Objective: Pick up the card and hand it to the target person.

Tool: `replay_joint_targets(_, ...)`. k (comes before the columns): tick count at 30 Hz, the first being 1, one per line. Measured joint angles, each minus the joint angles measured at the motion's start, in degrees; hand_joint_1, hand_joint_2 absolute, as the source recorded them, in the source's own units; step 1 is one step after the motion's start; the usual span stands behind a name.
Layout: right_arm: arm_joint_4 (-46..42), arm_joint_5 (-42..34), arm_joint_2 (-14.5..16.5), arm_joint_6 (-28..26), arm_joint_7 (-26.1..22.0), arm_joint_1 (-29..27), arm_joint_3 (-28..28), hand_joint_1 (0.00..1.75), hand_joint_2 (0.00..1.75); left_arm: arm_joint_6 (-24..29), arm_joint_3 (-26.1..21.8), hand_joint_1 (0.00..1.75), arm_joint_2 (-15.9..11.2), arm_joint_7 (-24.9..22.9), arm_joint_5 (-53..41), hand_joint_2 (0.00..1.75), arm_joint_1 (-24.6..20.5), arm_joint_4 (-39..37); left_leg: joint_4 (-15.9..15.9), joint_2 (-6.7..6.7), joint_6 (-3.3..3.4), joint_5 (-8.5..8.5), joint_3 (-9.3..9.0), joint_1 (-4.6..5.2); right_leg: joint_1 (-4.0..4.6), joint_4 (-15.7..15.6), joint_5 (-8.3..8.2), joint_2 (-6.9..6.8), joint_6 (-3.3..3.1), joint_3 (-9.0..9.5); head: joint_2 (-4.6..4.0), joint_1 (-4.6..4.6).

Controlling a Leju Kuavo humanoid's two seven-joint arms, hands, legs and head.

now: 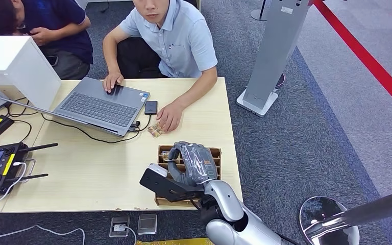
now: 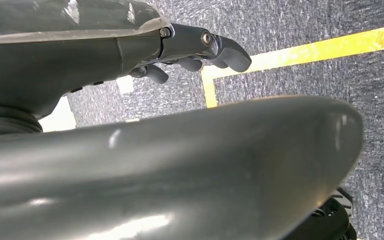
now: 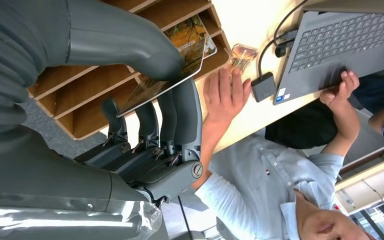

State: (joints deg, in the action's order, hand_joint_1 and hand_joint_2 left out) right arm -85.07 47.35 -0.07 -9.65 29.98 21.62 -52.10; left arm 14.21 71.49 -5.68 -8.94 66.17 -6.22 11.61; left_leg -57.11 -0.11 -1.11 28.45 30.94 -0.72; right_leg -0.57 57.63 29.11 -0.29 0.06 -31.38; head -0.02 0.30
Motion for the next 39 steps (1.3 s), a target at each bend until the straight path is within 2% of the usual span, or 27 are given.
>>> replay_joint_targets(8,-2.15,-0.10,-0.98,-0.75,-1.18,-0.38,0.24,1.29,1.75,0.02,0.00,0.00,0.00,0.01,0.19,0.00,0.00,0.00,0.00,0.00,0.00,0.00,0.06,0.00,0.00,0.00,0.00,0.00,0.00,-0.06,0.00,-0.02)
replay_joint_targets(16,-4.22,2.77,-1.32,-5.85,-7.51,-0.09,0.31,1.29,1.75,-0.20,0.00,0.00,0.00,0.40,-0.14,0.00,-0.01,0.00,0.00,0.00,0.00,0.00,0.14,0.00,0.00,0.00,0.00,0.00,0.00,-0.12,0.00,0.01)
replay_joint_targets(21,-1.98,3.85,-0.57,-6.57,-10.23,3.23,0.30,1.29,1.75,-0.48,0.03,0.00,0.00,0.69,-1.15,0.00,-0.04,0.00,0.00,0.00,0.00,-0.02,0.19,0.00,0.00,0.02,-0.03,0.00,-0.03,-0.14,0.00,0.00)
replay_joint_targets(24,2.53,2.86,0.78,-8.13,-12.57,7.10,0.22,1.29,1.75,-0.77,0.04,0.00,0.00,1.14,-1.87,0.00,-0.10,0.00,0.00,-0.01,-0.01,-0.05,0.21,0.00,0.00,0.05,-0.07,-0.01,-0.05,-0.16,0.00,-0.01)
replay_joint_targets(31,20.10,-0.54,5.35,-12.30,-17.27,16.36,0.01,1.29,1.75,-1.01,0.09,0.00,0.00,1.54,-2.78,0.00,-0.27,0.00,0.00,-0.02,-0.01,-0.10,0.25,0.00,0.00,0.08,-0.09,-0.06,-0.05,-0.18,0.00,-0.02)
replay_joint_targets(38,35.02,-1.28,9.25,-14.17,-18.89,21.53,-0.43,1.29,1.75,-1.22,0.15,0.00,-0.02,1.56,-2.93,0.00,-0.31,0.00,0.00,-0.02,-0.01,-0.10,0.29,0.00,0.00,0.08,-0.09,-0.06,-0.05,-0.22,0.00,0.01)
replay_joint_targets(39,36.67,-1.26,9.74,-14.32,-18.97,21.96,-0.54,0.97,1.75,-1.34,0.15,0.00,-0.02,1.56,-2.91,0.00,-0.31,0.00,0.00,-0.02,-0.01,-0.10,0.28,0.00,0.00,0.08,-0.09,-0.06,-0.05,-0.23,0.00,0.00)
